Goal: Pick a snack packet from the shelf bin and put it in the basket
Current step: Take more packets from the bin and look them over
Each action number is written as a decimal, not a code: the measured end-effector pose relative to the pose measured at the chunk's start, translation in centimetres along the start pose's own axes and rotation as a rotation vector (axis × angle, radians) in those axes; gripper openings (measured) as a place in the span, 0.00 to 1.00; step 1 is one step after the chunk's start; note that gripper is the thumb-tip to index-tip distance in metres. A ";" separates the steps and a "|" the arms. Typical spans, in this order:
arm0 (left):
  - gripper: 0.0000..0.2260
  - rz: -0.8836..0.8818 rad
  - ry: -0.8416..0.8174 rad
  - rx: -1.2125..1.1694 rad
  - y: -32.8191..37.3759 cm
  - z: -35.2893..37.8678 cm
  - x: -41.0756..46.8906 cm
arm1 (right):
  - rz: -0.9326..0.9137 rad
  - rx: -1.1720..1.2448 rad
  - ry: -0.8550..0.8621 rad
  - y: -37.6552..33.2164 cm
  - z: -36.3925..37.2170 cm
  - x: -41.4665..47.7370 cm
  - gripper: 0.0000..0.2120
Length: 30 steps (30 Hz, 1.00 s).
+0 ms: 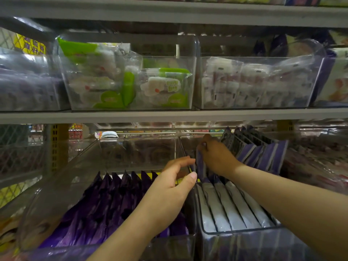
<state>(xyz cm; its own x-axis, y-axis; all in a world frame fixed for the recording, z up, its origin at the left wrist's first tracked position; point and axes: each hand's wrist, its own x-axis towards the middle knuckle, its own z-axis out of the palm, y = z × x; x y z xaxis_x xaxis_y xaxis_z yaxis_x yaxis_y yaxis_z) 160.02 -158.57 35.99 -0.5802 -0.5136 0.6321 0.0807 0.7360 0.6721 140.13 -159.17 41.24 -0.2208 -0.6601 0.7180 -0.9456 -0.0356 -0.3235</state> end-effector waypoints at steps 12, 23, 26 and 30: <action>0.09 0.053 0.029 0.128 0.4 0.3 -0.1 | -0.016 0.303 0.529 -1.8 -3.9 -6.8 0.03; 0.12 0.222 0.390 0.283 5.8 3.1 -6.1 | 0.025 0.481 0.726 -5.8 -10.8 -17.2 0.07; 0.22 -0.039 0.248 0.010 7.9 4.5 -9.0 | 0.037 0.638 0.708 -7.0 -10.7 -21.6 0.08; 0.23 -0.384 -0.025 -0.526 8.9 6.3 -11.9 | 0.068 0.842 0.528 -7.3 -9.0 -27.5 0.08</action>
<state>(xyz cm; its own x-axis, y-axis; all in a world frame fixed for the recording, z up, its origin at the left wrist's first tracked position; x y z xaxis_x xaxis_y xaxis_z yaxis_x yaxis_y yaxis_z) 162.54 -143.13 32.06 -0.6649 -0.6820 0.3047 0.2463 0.1849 0.9514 150.95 -134.01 29.34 -0.5393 -0.2697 0.7978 -0.4940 -0.6659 -0.5590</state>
